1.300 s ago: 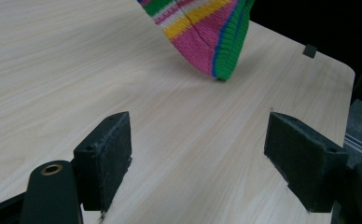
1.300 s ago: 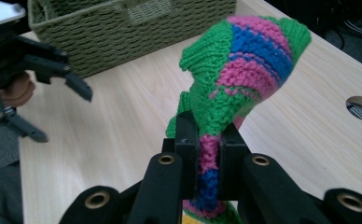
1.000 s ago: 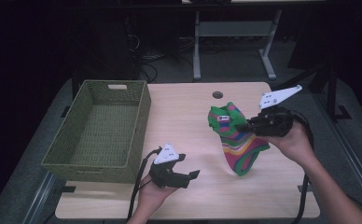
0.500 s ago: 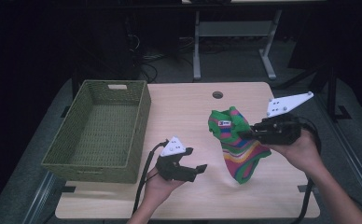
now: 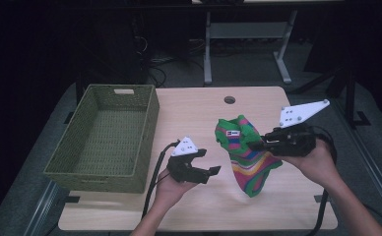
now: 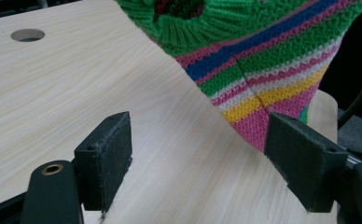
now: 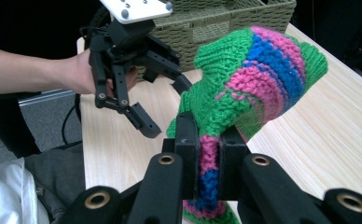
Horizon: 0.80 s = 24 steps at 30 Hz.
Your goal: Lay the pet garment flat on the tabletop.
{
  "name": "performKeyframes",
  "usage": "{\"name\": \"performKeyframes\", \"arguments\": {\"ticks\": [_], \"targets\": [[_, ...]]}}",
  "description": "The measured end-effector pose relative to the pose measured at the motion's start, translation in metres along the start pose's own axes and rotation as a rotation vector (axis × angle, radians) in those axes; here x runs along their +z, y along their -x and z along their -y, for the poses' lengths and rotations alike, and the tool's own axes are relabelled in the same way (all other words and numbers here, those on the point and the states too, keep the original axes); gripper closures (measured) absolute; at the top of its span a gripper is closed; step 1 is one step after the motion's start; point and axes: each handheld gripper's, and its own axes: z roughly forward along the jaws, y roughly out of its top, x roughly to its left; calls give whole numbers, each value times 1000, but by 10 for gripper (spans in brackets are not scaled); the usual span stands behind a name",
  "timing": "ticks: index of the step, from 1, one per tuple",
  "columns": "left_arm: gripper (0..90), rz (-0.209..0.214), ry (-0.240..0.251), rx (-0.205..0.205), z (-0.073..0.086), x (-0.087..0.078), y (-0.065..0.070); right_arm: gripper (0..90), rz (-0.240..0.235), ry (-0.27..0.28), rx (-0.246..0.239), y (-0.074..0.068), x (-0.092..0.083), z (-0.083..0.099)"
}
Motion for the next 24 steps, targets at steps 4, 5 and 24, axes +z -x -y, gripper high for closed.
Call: {"name": "performKeyframes", "arguments": {"ticks": [4, 5, 24], "targets": [[228, 50, 32, 14, -4, 4, 0, 819, -5, 0, -6, -3, -1, -1], [227, 50, 32, 14, -4, 4, 0, 819, -5, 0, -6, -3, -1, -1], [355, 253, 166, -59, -15, 30, -22, 819, -24, 21, -40, -12, -6, -6]]}}
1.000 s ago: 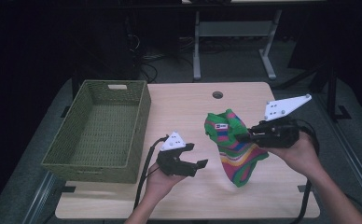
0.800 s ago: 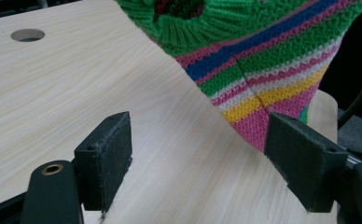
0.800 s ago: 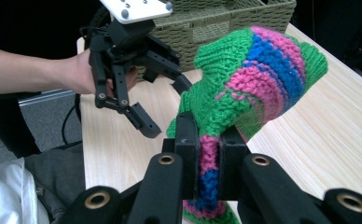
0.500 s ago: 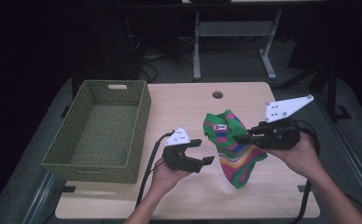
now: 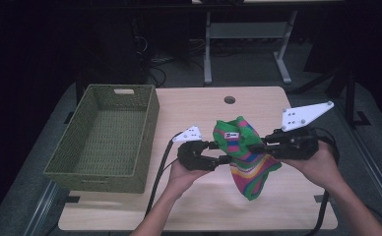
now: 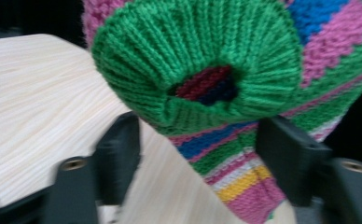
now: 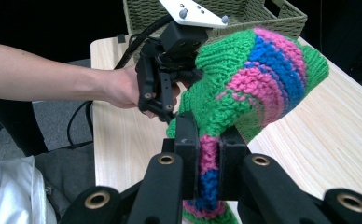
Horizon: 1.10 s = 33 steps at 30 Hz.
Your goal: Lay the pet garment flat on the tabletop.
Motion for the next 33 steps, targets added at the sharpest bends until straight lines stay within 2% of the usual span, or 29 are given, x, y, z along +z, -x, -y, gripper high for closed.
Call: {"name": "performKeyframes", "arguments": {"ticks": [3, 4, 5, 8, 13, 16, 17, 18, 19, 25, 26, 27, 29, 31, 33], "targets": [[524, 23, 2, 13, 1, 0, -1, 818, 0, 1, 6, 1, 0, 1], [637, 30, 8, 22, 1, -1, 0, 819, 3, 1, 6, 2, 0, 2], [637, 35, 6, 34, 0, -2, 0, 819, 3, 1, 6, 2, 0, 2], [777, 45, 16, 46, 0, -6, 3, 819, 8, 0, 18, 4, 0, 6], [820, 31, -5, 59, -1, -11, 6, 818, 9, 1, 42, 5, 2, 13], [822, 13, -49, 81, -3, -21, 15, 818, 4, 11, 72, 5, 6, 22], [822, 13, -49, 81, -3, -21, 15, 818, 4, 11, 72, 5, 6, 22], [822, 1, -72, 98, -4, -25, 20, 818, -2, 20, 83, 3, 8, 28], [822, 1, -72, 98, -4, -25, 20, 818, -2, 20, 83, 3, 8, 28], [821, -6, -143, 134, -5, -42, 40, 818, -22, 73, 106, -14, 11, 44], [821, 2, -169, 127, -6, -48, 44, 818, -33, 100, 129, -21, 13, 50], [821, 2, -169, 127, -6, -48, 44, 818, -33, 100, 129, -21, 13, 50], [821, 3, -219, 109, -8, -52, 44, 817, -41, 118, 158, -26, 19, 57], [821, -5, -250, 98, -8, -52, 42, 817, -47, 99, 194, -25, 35, 67], [820, -17, -291, 74, -7, -50, 34, 817, -51, 87, 209, -22, 41, 71]]}}
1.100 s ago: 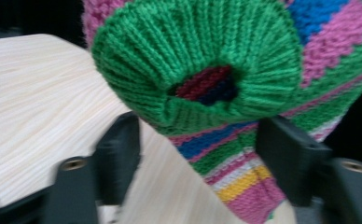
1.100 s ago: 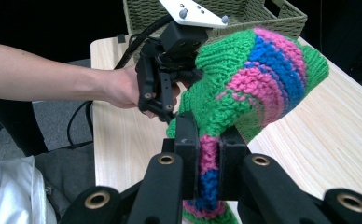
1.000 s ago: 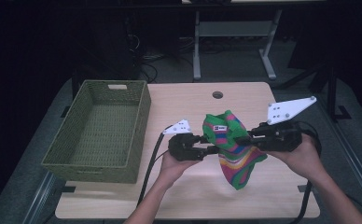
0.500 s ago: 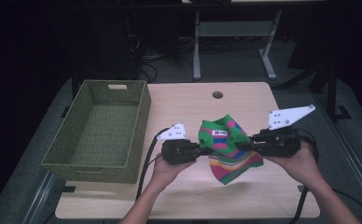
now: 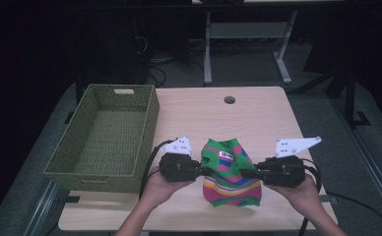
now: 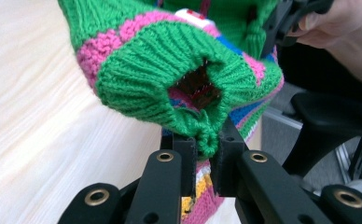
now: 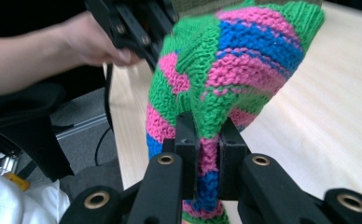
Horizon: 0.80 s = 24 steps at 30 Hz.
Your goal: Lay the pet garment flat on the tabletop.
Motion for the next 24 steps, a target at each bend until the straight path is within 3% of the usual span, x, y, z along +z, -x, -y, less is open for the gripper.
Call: {"name": "performKeyframes", "arguments": {"ticks": [3, 6, 7, 8, 11, 15, 17, 18, 19, 20, 21, 24], "targets": [[820, -29, -51, -24, 6, 9, -15, 815, 8, -27, 48, 17, 21, 14], [821, -48, -73, -23, 10, 16, -22, 809, 25, -50, 53, 27, 33, 21], [821, -75, -103, 2, 12, 24, -26, 805, 35, -57, 48, 30, 37, 24], [820, -75, -103, 2, 12, 24, -26, 805, 35, -57, 48, 30, 37, 24], [819, -96, -137, 5, 14, 36, -32, 782, 85, -105, 23, 41, 53, 36], [819, -139, -172, -56, 17, 49, -45, 781, 117, -117, 44, 52, 61, 42], [817, -156, -183, -87, 18, 52, -53, 773, 115, -103, 103, 66, 65, 44], [817, -168, -193, -103, 19, 54, -57, 773, 115, -103, 103, 66, 65, 44], [814, -178, -207, -129, 21, 58, -64, 747, 128, -120, 113, 73, 69, 46], [812, -178, -207, -129, 21, 58, -64, 747, 128, -120, 113, 73, 69, 46], [808, -186, -219, -165, 24, 62, -71, 722, 126, -136, 147, 80, 73, 49], [800, -192, -244, -188, 28, 67, -77, 690, 154, -166, 163, 87, 76, 53]]}}
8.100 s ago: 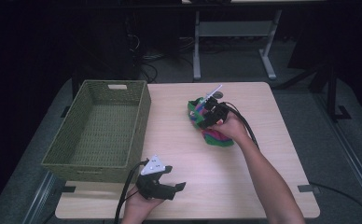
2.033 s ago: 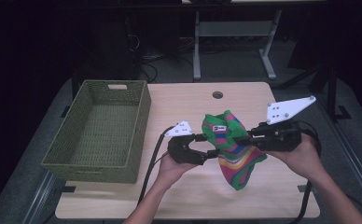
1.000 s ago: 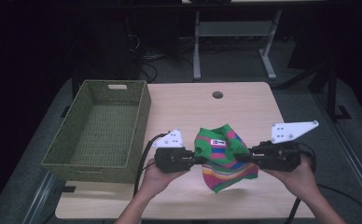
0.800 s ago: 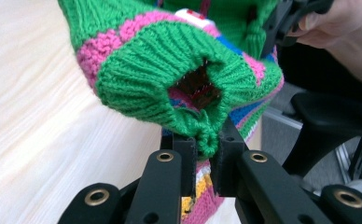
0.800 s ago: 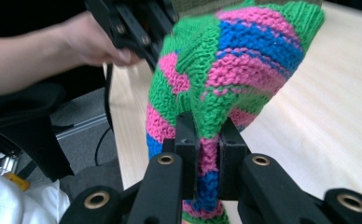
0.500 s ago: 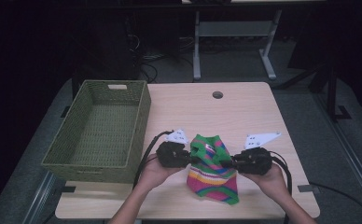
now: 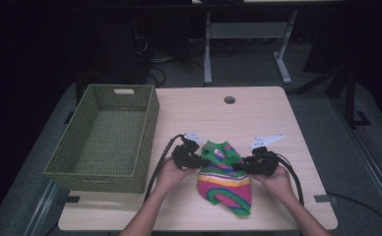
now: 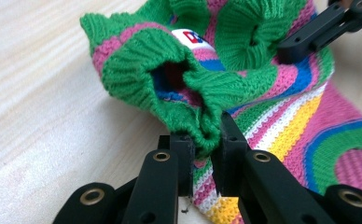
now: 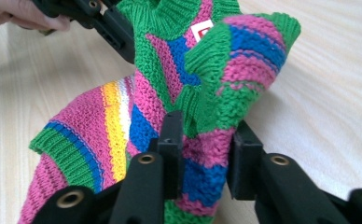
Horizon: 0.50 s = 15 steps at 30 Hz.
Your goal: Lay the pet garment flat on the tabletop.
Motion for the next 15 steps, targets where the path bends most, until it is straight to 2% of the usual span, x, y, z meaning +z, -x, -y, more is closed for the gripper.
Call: {"name": "performKeyframes", "arguments": {"ticks": [1, 5, 9, 14, 15], "targets": [[800, 2, -3, -4, 0, 2, -1, 665, -5, -5, 17, 2, 1, 0], [783, 4, -8, -9, 0, 3, -2, 613, -2, -16, 21, 6, 1, 1], [747, 0, -13, -9, 0, 3, -4, 519, 43, -27, 8, 6, -2, -1], [687, -2, -17, -15, 0, 3, -6, 493, 63, -29, 15, 11, -5, -7], [679, -7, -24, -14, 0, 3, -6, 509, 73, -10, 14, 12, -7, -11]]}}
